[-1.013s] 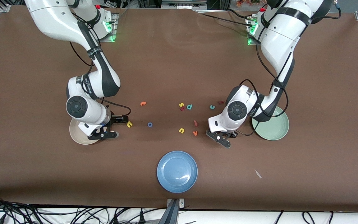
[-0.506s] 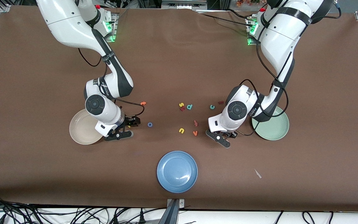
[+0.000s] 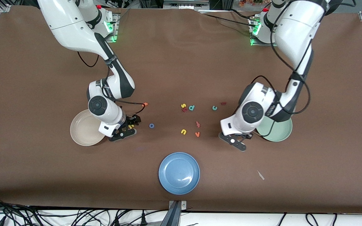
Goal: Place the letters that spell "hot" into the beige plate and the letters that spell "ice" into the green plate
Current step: 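Carry the orange letter over the green plate while the right gripper grasps yellow, then open the left gripper over the green plate while the right gripper lifts yellow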
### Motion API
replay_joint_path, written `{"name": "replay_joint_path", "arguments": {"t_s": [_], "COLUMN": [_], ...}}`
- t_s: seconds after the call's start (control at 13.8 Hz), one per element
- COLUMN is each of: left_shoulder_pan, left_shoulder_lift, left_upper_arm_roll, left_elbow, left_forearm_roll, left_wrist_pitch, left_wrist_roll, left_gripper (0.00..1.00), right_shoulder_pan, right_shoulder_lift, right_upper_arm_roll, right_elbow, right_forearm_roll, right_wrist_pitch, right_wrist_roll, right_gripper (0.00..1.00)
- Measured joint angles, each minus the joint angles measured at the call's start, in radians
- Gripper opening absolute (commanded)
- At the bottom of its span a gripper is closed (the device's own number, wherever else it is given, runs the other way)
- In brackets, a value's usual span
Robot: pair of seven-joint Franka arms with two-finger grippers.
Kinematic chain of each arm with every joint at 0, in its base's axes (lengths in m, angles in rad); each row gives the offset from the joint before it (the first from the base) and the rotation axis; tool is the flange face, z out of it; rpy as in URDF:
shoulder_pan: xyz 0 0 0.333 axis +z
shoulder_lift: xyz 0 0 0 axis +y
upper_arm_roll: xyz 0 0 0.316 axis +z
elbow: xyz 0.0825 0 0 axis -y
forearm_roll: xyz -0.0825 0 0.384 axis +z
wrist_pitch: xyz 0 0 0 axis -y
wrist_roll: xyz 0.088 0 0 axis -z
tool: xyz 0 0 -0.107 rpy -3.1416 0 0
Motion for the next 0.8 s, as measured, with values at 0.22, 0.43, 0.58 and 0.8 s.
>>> {"name": "replay_joint_path", "arguments": {"t_s": [0.22, 0.43, 0.58, 0.8], "left_shoulder_pan": [0.099, 0.189, 0.219, 0.233], "left_shoulder_lift": [-0.032, -0.032, -0.030, -0.026], "left_upper_arm_roll": [0.002, 0.001, 0.001, -0.001], "left_elbow": [-0.011, -0.074, -0.119, -0.140], "left_forearm_roll": [0.000, 0.000, 0.000, 0.000], "left_wrist_pitch": [-0.101, -0.108, -0.103, -0.095], "left_wrist_roll": [0.023, 0.036, 0.036, 0.036], "left_gripper": [0.21, 0.24, 0.50, 1.00], "right_shoulder_pan": [0.000, 0.000, 0.000, 0.000], "right_shoulder_lift": [0.003, 0.008, 0.009, 0.009], "right_upper_arm_roll": [0.000, 0.000, -0.001, -0.002], "right_elbow": [-0.006, -0.017, -0.026, -0.028], "right_forearm_roll": [0.000, 0.000, -0.001, -0.001], "right_wrist_pitch": [0.010, 0.035, 0.052, 0.054], "right_wrist_roll": [-0.036, -0.055, -0.065, -0.075], "right_gripper": [0.89, 0.82, 0.76, 0.65]}}
